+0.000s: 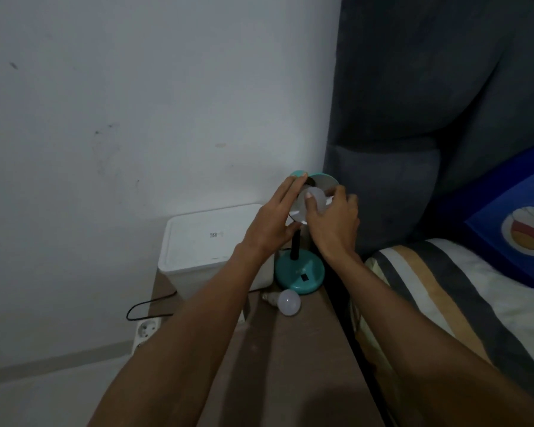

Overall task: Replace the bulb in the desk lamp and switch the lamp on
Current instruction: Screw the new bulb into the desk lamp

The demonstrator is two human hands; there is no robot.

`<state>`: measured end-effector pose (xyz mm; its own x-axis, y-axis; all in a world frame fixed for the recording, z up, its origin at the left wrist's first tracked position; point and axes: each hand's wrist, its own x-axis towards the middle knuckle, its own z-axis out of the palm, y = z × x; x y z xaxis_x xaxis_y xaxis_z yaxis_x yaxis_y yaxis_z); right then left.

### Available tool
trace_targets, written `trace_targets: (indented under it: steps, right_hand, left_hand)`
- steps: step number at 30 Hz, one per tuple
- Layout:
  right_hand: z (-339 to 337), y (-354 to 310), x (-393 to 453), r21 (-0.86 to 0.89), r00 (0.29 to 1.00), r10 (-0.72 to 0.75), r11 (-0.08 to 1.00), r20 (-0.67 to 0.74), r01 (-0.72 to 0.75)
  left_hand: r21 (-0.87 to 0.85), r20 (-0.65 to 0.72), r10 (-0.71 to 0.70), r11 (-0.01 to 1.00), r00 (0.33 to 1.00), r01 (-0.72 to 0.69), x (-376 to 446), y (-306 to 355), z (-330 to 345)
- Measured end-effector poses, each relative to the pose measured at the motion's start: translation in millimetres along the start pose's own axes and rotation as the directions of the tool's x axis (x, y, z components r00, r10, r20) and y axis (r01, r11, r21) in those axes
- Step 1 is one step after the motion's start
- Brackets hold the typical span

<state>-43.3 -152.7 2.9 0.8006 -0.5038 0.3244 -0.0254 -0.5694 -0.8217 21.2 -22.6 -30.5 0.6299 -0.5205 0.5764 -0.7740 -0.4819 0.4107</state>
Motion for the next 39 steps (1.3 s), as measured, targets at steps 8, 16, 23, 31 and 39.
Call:
trace_targets:
  steps: [8,16,23,31,39]
  right_hand:
    - [1,2,-2,-0.013,0.992,-0.092,0.996,0.081,0.093]
    - [-2,3,2,0.002,0.998,-0.056,0.998,0.039,0.056]
    - [2,8,1,-0.048,0.977,-0.179,0.981,0.114,0.186]
    - [-1,6,5,-0.045,0.992,-0.117,0.992,0.041,0.119]
    - [-2,12,6,-0.081,0.985,-0.137,0.986,0.103,0.146]
  left_hand:
    - [-0.016,-0.010,-0.005,1.000,1.000,0.005,1,-1,-2]
    - [0.004,-0.020,0.005,1.000,1.000,-0.005,2,-1,0]
    - [0.005,-0.020,-0.010,1.000,1.000,0.011,0,-1,-1]
    - [0.012,-0.011,-0.025,1.000,1.000,0.025,-1,-3,-3]
    - [0.004,-0.010,-0.023,1.000,1.000,0.023,-1,-1,-3]
